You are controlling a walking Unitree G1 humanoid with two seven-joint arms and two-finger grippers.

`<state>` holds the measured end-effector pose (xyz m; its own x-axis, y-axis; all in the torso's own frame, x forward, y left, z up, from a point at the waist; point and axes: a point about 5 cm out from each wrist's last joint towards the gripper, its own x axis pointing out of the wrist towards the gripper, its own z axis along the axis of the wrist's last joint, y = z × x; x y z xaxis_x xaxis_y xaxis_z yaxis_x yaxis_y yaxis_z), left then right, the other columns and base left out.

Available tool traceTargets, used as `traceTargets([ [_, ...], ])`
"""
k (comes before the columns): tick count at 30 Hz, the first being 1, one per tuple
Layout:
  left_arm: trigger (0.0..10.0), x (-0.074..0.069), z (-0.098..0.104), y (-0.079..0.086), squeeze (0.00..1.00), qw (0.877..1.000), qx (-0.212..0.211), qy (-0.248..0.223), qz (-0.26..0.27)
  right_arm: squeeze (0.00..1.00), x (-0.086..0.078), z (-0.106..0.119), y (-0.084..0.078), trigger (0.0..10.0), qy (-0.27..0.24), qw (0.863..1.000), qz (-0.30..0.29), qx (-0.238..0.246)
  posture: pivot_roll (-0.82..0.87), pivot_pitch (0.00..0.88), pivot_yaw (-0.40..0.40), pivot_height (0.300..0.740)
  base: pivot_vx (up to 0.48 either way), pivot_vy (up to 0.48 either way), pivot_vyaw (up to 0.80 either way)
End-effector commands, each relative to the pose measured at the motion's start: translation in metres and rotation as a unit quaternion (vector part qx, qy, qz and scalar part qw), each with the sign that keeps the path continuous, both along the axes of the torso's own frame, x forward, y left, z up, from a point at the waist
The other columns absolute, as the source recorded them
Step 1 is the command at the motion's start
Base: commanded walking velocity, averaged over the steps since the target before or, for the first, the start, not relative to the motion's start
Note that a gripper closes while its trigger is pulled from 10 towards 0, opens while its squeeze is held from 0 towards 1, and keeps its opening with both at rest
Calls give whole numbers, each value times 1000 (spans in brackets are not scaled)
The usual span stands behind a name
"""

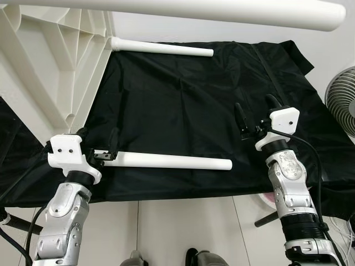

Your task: Building children table

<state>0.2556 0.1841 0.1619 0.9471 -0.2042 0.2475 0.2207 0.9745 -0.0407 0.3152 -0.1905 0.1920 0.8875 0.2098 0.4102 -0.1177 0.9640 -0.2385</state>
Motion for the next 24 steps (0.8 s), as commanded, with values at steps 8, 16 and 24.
traceTargets([
  [8,10000,-11,-13,-6,0,991,72,37,-104,0,-3,-4,6,10000,7,999,19,-45,-2,124,18,740,0,0,0],
  [16,10000,-26,-35,-15,0,965,147,99,-194,0,-3,-1,7,10000,4,999,15,-52,-2,138,34,740,0,0,0],
  [24,10000,-25,-39,-3,0,938,258,99,-210,0,-2,0,3,10000,2,999,9,-51,-2,140,41,740,0,0,0],
])
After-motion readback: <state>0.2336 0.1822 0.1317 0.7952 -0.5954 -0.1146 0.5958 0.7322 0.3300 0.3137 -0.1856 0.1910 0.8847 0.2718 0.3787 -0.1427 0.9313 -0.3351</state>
